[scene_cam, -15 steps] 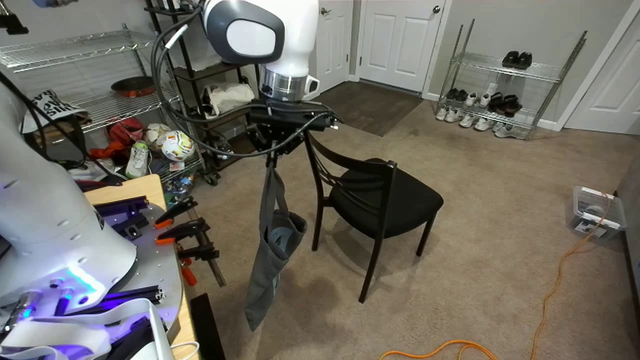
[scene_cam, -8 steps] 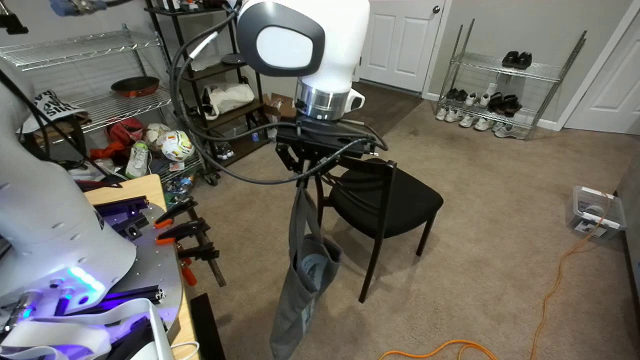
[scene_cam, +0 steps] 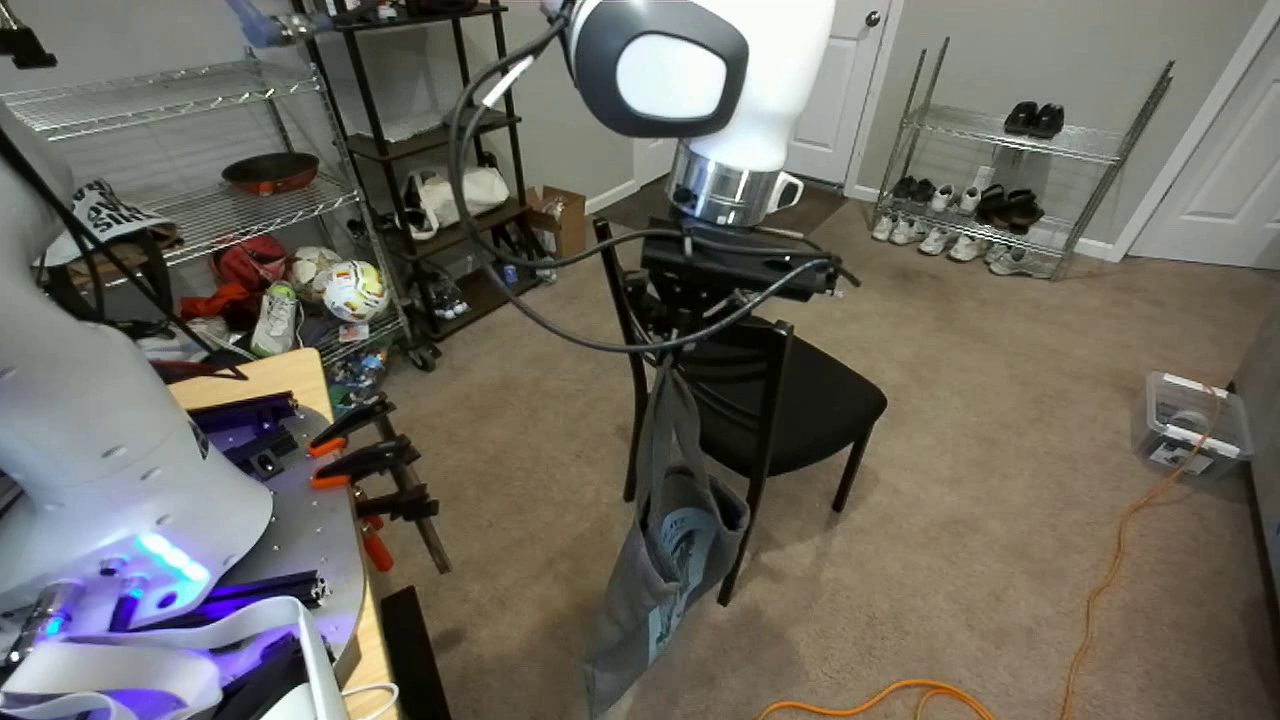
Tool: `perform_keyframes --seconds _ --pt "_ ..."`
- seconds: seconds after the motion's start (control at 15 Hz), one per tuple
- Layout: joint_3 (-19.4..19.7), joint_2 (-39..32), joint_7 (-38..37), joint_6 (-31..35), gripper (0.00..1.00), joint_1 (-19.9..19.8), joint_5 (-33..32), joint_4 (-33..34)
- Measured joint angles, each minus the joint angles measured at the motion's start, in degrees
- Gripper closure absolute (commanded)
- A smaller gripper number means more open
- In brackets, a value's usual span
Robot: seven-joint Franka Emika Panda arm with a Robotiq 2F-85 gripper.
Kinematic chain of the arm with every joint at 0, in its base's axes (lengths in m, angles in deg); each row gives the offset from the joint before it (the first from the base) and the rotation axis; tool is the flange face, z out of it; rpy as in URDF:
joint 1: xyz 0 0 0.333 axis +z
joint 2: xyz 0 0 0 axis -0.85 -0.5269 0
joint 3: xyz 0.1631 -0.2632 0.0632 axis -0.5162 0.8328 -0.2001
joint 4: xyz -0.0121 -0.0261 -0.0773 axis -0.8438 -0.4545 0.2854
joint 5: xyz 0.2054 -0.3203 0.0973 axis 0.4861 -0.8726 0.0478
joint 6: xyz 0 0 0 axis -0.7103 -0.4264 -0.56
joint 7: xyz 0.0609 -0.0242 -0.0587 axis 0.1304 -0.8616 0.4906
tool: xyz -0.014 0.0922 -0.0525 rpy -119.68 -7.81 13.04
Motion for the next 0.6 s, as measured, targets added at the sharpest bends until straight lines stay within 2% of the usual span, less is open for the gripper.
perform_keyframes --seconds 0.27,0.6 --pt "-0.7 -5.0 0.0 -4.6 0.97 -0.2 -0.1 10.6" --pt "-0.8 -9.3 0.0 -8.0 0.97 -2.0 -0.1 17.5"
